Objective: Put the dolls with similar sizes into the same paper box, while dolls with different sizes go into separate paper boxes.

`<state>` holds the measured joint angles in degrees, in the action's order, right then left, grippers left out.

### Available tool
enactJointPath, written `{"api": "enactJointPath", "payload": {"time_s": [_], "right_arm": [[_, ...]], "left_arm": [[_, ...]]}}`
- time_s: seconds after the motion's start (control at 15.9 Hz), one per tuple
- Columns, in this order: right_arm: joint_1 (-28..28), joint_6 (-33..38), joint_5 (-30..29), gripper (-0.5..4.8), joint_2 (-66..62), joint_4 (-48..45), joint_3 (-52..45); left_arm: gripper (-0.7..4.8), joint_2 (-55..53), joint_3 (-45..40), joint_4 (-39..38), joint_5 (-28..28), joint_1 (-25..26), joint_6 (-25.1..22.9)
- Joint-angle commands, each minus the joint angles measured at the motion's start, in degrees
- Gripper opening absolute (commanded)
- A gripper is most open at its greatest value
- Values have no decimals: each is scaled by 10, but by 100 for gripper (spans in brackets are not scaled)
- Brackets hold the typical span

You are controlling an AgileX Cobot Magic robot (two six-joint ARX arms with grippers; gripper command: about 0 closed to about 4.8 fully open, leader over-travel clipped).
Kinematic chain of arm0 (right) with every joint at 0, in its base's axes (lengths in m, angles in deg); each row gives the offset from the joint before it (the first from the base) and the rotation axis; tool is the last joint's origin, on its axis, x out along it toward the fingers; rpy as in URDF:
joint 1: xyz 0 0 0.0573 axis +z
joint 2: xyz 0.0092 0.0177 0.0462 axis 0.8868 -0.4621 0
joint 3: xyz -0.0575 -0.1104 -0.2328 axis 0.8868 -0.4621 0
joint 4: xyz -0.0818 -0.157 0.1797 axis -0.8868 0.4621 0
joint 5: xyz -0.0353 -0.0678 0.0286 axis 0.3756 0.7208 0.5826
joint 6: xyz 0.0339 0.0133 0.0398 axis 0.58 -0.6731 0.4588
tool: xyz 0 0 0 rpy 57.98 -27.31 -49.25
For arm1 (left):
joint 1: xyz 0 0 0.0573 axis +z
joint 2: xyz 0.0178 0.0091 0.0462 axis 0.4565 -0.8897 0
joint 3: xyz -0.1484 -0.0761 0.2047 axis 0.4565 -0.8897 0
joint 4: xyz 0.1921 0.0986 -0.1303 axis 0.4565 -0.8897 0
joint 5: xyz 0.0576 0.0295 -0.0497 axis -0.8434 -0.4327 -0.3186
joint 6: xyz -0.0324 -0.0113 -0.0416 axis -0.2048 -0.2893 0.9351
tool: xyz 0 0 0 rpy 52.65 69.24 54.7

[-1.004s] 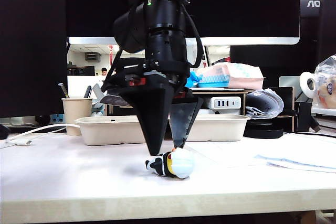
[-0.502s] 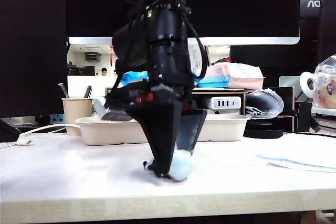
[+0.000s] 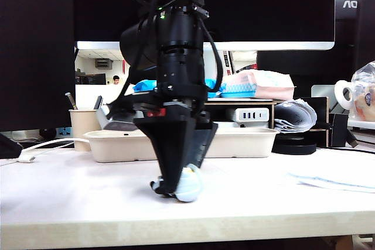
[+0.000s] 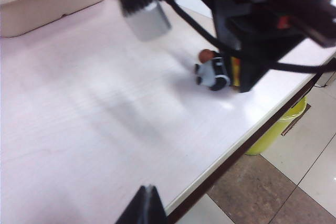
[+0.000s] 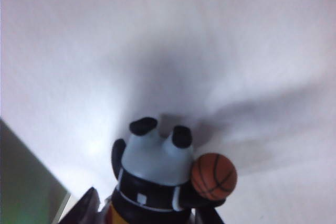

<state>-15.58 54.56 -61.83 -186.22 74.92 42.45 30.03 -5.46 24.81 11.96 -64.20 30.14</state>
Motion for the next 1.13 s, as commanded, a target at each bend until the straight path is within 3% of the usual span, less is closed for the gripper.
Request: {"api": "enactJointPath", "payload": {"time_s": [0.06,0.31,0.5,0.69,0.94,1.0,1.07,1.13], "right_arm": [[-2,5,1,103,1,-45,3],[-21,6,0,103,2,-67,85],[-69,11,-2,103,1,-184,164],[-112,40,-29,103,-12,-309,167],[-123,62,-60,105,-61,-361,167],[-120,68,-60,143,-77,-370,167],[-120,83,-60,258,-83,-381,167],[-120,95,-60,297,-83,-386,167]], "left_arm": [[-5,5,0,5,1,0,0],[-5,64,0,6,2,15,0],[-5,133,0,5,2,80,0],[-5,179,0,5,2,143,0],[-5,206,0,6,2,223,0],[-5,206,0,5,2,242,0],[-5,206,0,5,1,250,0],[-5,206,0,5,1,255,0]]}}
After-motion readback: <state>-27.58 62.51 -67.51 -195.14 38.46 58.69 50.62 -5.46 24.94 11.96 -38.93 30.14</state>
